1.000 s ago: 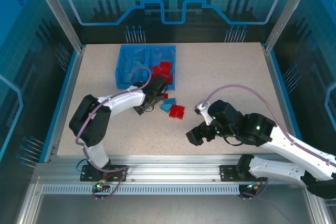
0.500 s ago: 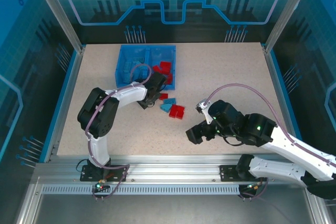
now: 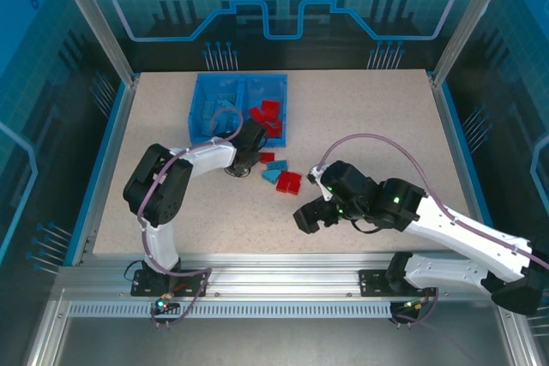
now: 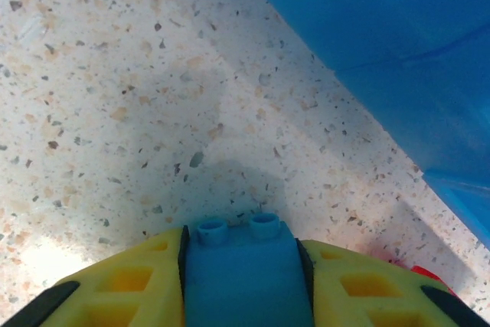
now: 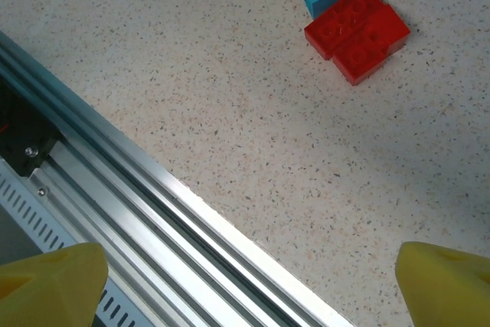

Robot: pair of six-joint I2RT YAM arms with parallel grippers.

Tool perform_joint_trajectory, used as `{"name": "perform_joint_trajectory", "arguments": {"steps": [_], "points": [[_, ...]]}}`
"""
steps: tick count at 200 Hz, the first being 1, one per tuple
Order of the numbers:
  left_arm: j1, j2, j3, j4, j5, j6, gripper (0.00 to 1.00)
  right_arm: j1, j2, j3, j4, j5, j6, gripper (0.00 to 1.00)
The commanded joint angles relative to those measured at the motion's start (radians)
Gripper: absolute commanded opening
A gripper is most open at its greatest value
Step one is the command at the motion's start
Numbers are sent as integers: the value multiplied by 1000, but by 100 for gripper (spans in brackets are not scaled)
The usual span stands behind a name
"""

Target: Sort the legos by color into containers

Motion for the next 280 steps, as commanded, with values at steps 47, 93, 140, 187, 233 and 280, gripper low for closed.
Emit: {"name": "perform_joint_trajectory", "arguments": {"steps": [47, 93, 140, 187, 233, 280], "points": [[8, -305, -29, -126, -43, 200, 19, 13, -78, -38, 169, 153, 91, 99], [128, -344, 151, -167, -244, 382, 21, 11, -124, -48, 179, 233, 116, 100], [254, -21, 467, -183, -178, 469, 21, 12, -116, -44, 149, 211, 152, 100], [301, 312, 826, -286, -90, 514, 24, 15, -146, -43, 112, 220, 174, 100], [307, 378, 867, -319, -91, 497, 45, 15, -164, -53, 112, 226, 185, 100], [306, 250, 798, -340, -39, 473, 55, 15, -137, -54, 138, 229, 176, 100]]}}
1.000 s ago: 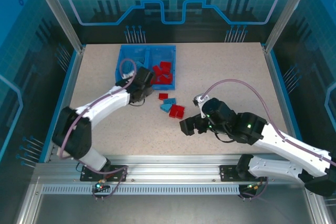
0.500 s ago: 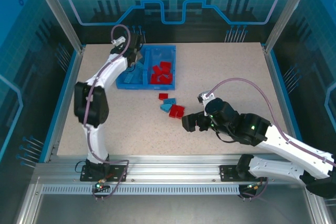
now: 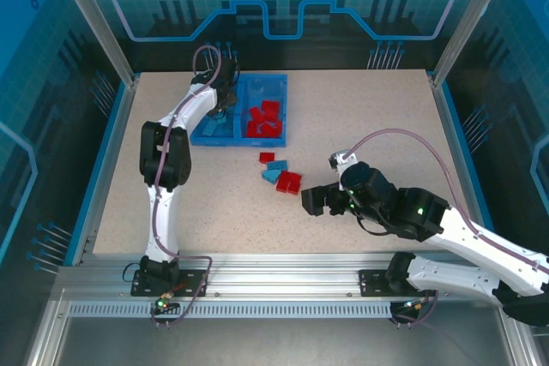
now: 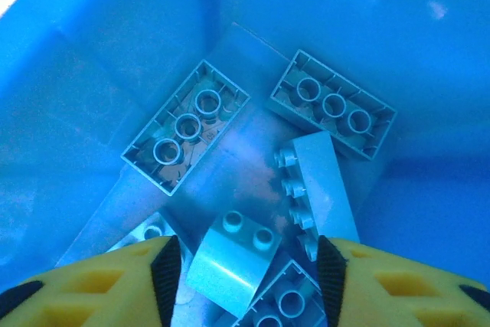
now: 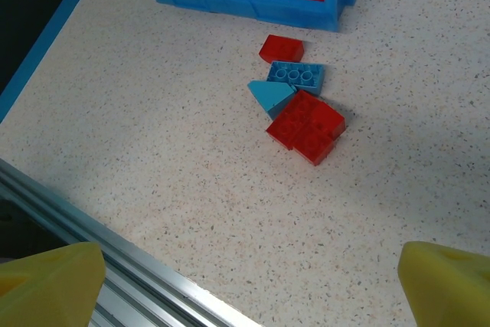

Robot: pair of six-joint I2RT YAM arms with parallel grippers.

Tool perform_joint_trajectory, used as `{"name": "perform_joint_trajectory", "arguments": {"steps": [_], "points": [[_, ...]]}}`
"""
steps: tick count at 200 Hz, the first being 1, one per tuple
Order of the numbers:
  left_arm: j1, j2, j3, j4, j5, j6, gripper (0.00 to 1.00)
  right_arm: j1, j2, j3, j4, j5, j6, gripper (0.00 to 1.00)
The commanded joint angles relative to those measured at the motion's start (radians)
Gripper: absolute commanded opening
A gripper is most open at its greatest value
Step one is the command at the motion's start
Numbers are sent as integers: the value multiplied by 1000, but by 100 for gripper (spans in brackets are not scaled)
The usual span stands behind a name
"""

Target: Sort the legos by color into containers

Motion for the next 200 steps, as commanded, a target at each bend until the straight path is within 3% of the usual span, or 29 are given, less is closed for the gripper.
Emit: {"name": "perform_joint_trajectory", "arguments": {"steps": [1, 39, 66, 85, 99, 148, 172, 200], "points": [[8, -129, -25, -40, 42, -7, 55, 13, 15, -11, 19, 20, 11, 100], [-16, -456, -295, 37, 121, -66, 55, 3, 103, -30, 84, 44, 19, 100], [-125, -778, -524, 108, 122, 2, 56, -40, 252, -9, 108, 47, -6, 100], [-249, -986, -651, 164, 123, 157, 61, -80, 368, 2, 151, 33, -49, 100], [-314, -1124, -724, 185, 200, 292, 67, -121, 452, 0, 198, 2, -72, 100], [-331, -1407, -866, 53, 587, 752, 98, -224, 726, 27, 339, -134, -101, 92], [-330, -1482, -1011, 57, 639, 932, 99, -267, 805, 36, 385, -182, -101, 83], [-331, -1550, -1143, 161, 684, 959, 99, -305, 868, 47, 422, -255, -105, 72]]}}
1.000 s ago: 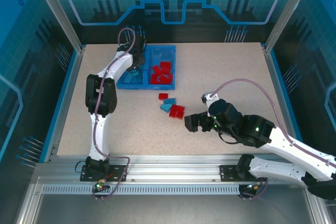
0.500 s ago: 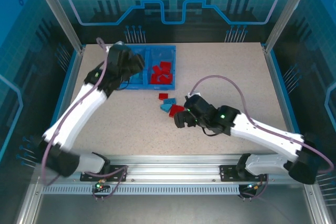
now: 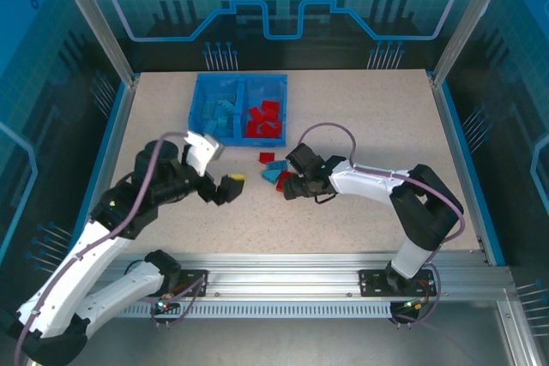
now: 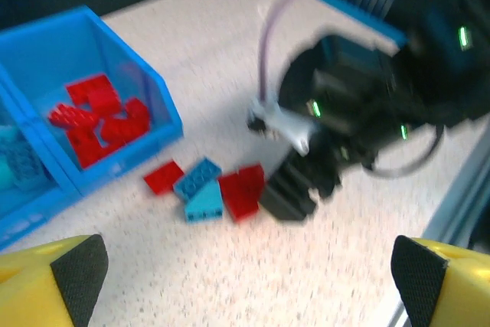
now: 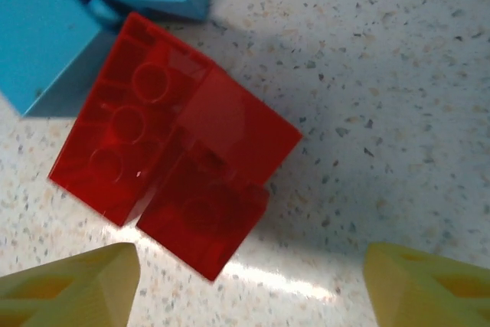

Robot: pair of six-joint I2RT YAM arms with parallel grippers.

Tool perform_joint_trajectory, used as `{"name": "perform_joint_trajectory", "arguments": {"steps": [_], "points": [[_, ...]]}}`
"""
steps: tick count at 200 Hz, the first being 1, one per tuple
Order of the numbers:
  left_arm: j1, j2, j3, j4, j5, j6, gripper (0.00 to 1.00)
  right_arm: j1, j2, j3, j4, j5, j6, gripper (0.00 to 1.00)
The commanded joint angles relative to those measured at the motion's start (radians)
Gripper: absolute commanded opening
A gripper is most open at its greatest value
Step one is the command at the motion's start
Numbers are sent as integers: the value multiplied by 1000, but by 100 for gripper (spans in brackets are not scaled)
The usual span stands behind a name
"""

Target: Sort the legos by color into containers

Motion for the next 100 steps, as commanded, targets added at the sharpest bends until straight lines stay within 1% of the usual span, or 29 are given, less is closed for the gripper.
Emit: {"name": "perform_joint_trajectory", "arguments": {"steps": [1, 15, 43, 68, 76, 100], "points": [[-1, -42, -89, 55, 101, 141, 99, -30, 43, 41, 63, -86, -10, 72], [1, -55, -110, 72, 97, 151, 99, -30, 65, 50, 57, -88, -15, 69], [1, -57, -125, 55, 44, 166, 99, -31, 105, 57, 64, -126, -36, 65], [1, -62, -157, 68, 43, 156, 99, -30, 140, 67, 65, -148, -41, 63], [0, -60, -157, 66, 42, 157, 99, -32, 148, 68, 67, -149, -43, 61], [1, -60, -160, 73, 17, 155, 99, -33, 161, 69, 70, -167, -45, 50]]}}
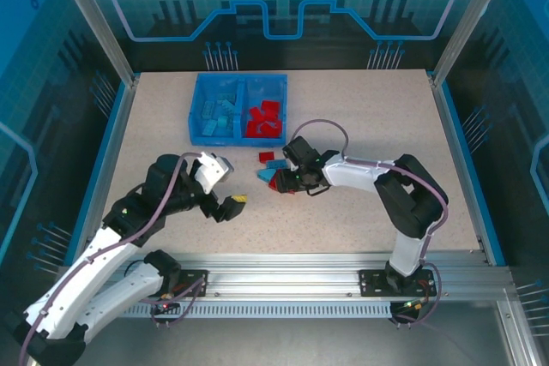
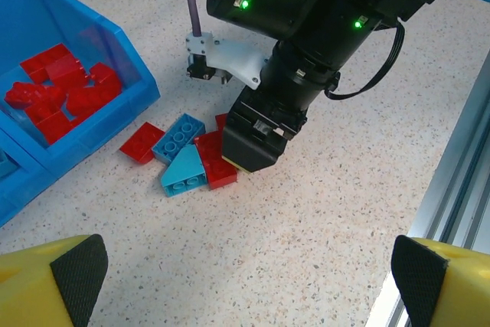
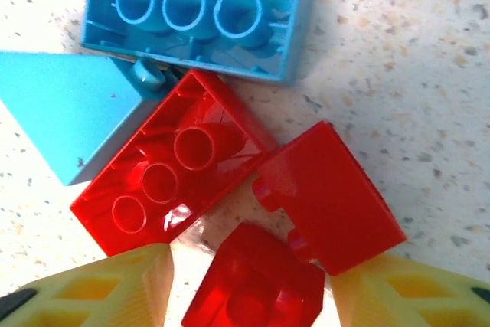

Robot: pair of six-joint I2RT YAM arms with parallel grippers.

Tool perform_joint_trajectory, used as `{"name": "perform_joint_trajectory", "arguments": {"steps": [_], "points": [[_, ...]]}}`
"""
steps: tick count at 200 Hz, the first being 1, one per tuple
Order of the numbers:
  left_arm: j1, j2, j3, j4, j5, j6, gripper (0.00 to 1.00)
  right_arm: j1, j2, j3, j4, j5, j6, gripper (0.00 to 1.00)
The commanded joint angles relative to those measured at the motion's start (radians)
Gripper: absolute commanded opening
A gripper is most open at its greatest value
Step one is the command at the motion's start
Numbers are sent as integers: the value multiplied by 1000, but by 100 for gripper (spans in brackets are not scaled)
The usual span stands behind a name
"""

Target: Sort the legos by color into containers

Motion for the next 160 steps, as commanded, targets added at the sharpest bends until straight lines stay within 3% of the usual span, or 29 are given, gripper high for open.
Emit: {"name": "perform_joint_trajectory", "arguments": {"steps": [1, 20, 50, 65, 115, 160], "points": [[2, -7, -11, 28, -22, 26, 99, -8, 50, -1, -33, -29, -15, 50], [1, -6, -13, 30, -26, 26, 99, -7, 42, -5, -41, -40, -6, 48], [3, -4, -16, 32, -38, 22, 99, 38, 3, 8, -133, 55, -10, 75], [3, -3, -18, 37, -37, 17, 99, 72, -10, 17, -162, 83, -24, 77], [3, -3, -15, 31, -39, 17, 99, 110, 80, 69, -213, 234, -47, 60], [5, -7, -11, 0, -11, 47, 99, 117, 117, 86, -178, 227, -63, 45]]}}
